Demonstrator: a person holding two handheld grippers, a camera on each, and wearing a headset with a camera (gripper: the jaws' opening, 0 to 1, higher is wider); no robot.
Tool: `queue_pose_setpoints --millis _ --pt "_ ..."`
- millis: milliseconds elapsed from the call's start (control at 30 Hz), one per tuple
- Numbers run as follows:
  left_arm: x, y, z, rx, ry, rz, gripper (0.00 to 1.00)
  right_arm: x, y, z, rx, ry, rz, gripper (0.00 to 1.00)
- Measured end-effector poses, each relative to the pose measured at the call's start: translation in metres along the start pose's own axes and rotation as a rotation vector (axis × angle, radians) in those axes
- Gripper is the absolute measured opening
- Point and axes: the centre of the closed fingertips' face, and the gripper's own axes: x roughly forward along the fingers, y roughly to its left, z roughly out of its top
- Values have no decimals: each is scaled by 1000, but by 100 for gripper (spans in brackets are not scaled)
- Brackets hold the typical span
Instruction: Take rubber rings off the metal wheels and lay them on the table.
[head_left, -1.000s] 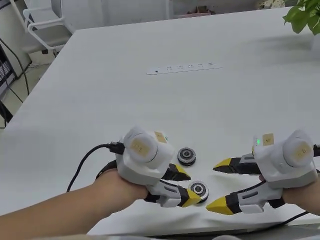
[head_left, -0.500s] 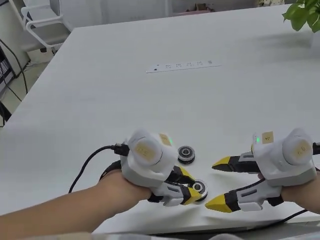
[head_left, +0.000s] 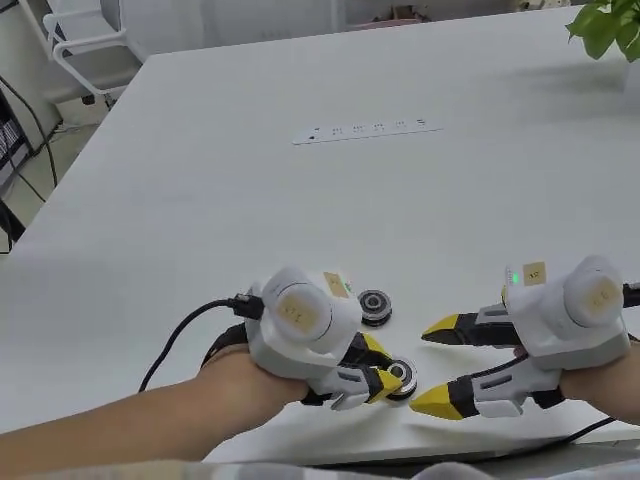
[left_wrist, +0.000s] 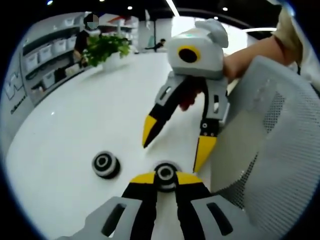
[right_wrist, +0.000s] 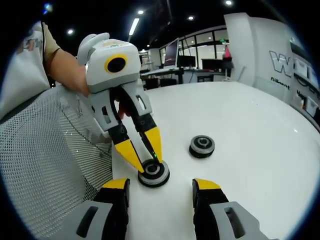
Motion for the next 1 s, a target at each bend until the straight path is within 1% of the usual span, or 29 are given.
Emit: queue_pose_setpoints --millis 100,233,367,500,700,833,1000 --pt "0 0 0 -3 -5 3 14 1 3 2 8 -12 14 46" --pt "0 0 0 -1 -7 5 14 5 7 0 -22 13 29 42" --pt "0 0 0 -1 -9 9 14 7 9 1 -38 9 40 37" --pt "0 0 0 -2 -12 13 14 9 8 1 -24 6 45 34" --pt "0 0 0 -5 -16 17 14 11 10 4 9 -17 61 30" --pt "0 1 0 -3 -17 19 14 13 10 0 1 -4 61 28" --pt "1 1 0 -1 -18 21 14 14 11 1 -6 -5 65 26"
